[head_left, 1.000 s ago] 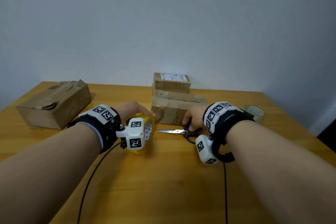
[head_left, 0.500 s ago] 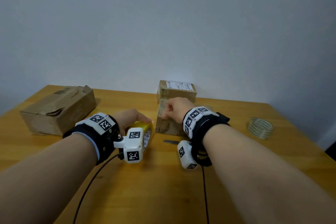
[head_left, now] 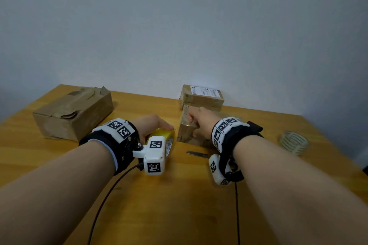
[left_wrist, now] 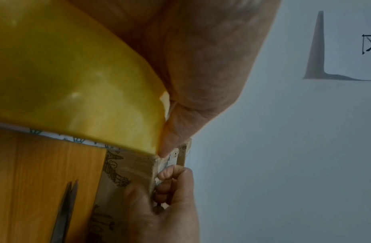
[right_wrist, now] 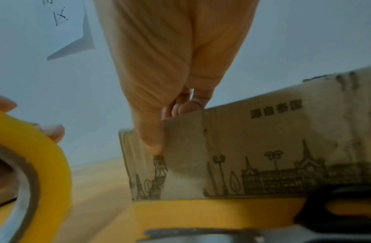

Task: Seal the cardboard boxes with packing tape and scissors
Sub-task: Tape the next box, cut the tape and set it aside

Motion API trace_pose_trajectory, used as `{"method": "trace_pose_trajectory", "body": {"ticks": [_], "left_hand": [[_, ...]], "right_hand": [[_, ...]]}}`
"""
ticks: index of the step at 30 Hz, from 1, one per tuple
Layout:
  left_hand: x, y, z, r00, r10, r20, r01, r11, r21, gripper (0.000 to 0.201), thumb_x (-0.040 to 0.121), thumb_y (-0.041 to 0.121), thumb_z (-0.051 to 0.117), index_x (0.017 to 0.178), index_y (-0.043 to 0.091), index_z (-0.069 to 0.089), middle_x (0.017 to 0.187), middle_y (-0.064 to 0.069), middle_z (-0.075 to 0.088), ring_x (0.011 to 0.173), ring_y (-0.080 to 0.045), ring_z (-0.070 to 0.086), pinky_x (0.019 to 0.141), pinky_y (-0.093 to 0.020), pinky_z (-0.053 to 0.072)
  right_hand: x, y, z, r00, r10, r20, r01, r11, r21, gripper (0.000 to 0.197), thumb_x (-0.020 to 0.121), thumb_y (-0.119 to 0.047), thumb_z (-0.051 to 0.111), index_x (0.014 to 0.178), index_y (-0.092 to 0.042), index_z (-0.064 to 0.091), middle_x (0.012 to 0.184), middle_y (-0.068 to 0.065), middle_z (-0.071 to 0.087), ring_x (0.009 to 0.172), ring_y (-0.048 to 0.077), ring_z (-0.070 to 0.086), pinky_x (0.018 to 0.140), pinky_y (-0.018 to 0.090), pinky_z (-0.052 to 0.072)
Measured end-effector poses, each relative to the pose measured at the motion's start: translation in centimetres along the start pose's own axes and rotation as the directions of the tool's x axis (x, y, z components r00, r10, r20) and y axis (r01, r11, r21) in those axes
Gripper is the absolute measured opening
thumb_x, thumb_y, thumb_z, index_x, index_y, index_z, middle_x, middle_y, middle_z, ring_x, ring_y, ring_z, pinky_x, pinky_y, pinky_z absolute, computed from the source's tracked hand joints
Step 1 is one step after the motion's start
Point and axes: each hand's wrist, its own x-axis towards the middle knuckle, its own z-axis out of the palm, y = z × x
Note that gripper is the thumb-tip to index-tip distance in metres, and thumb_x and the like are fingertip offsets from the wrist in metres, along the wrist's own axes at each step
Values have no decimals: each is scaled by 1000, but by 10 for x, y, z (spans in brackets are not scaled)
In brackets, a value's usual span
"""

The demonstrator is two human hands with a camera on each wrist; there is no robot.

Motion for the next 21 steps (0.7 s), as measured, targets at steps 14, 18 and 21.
{"method": "trace_pose_trajectory", "body": {"ticks": [14, 18, 21], "left_hand": [[-12, -7, -10, 986, 159, 44, -149, 971, -186, 28, 98, 10, 47, 122, 20, 59, 104, -14, 54, 84, -25, 55, 66, -34, 46], [-24, 0, -3, 977, 211, 42, -206, 972, -110, 24, 97, 15, 52, 116, 29, 58, 82, -8, 55, 66, -22, 54, 56, -31, 46], [-35, 4, 6, 972, 224, 73, -220, 974, -57, 24, 97, 18, 54, 116, 33, 56, 80, -9, 56, 60, -21, 51, 53, -28, 44]], "right_hand": [[-1, -5, -5, 997, 77, -11, -67, 923, 380, 17, 86, -36, 73, 96, -24, 65, 94, -8, 66, 89, 14, 62, 82, 31, 51], [-8, -27, -11, 997, 49, -55, -4, 782, 623, 36, 91, -51, 61, 106, -20, 71, 107, -2, 70, 102, 17, 64, 93, 36, 51], [-13, -38, -8, 989, 136, -62, -44, 662, 748, 30, 84, -41, 75, 97, -13, 74, 96, 5, 74, 93, 24, 69, 90, 42, 56]]}}
